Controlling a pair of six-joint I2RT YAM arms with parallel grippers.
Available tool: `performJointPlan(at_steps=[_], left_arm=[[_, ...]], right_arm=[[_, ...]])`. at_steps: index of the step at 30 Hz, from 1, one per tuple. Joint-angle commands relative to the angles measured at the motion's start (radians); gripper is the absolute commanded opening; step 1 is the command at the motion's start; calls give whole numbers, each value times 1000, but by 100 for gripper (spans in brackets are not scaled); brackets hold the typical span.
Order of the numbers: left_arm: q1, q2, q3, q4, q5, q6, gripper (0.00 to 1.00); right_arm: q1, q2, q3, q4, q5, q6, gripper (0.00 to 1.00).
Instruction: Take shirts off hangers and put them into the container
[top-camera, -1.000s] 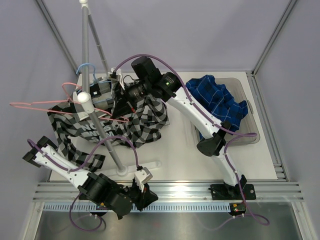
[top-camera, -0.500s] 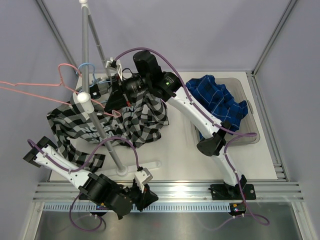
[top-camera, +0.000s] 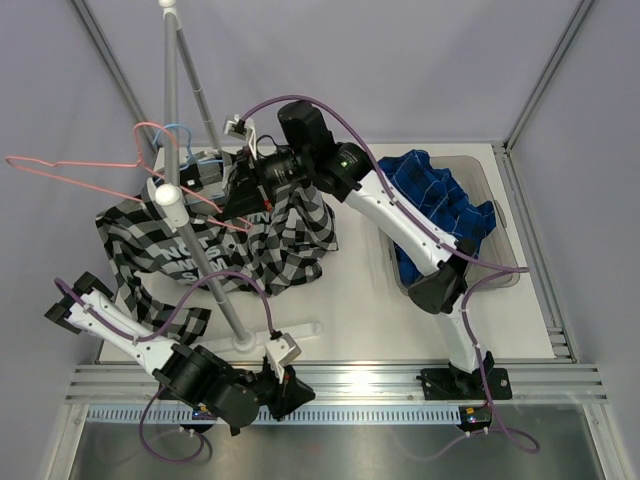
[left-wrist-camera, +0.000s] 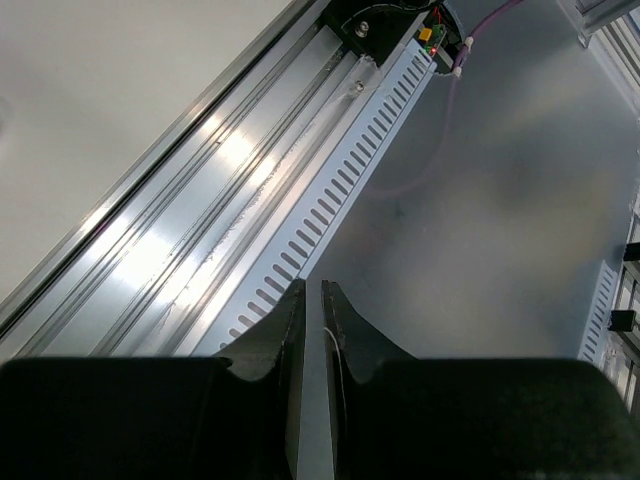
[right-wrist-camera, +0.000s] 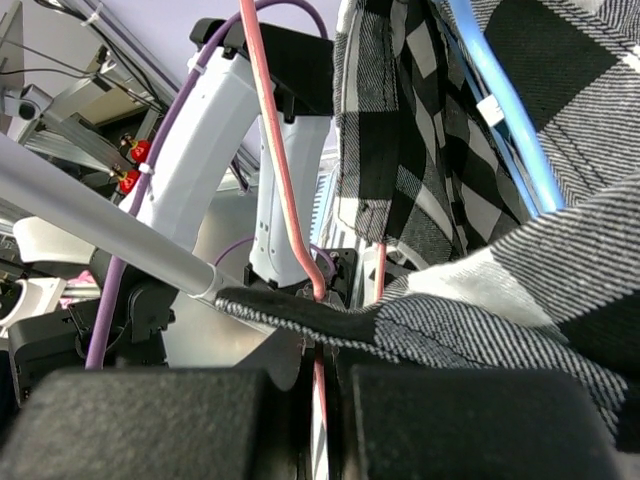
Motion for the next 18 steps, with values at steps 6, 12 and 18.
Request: performJointPlan(at_steps=[6,12,18], left_arm=[[-17,-18,-6,2,-54,-30,15],[-17,-20,7,-29,-60,-42,15],[-17,-26,16,-46,-65,-45,15]], right_arm=[[-6,-170,-152,40,13,-71,0],[-14,-270,-375,83,38,-98,0],[-17,-296,-436,51,61,-136,0]])
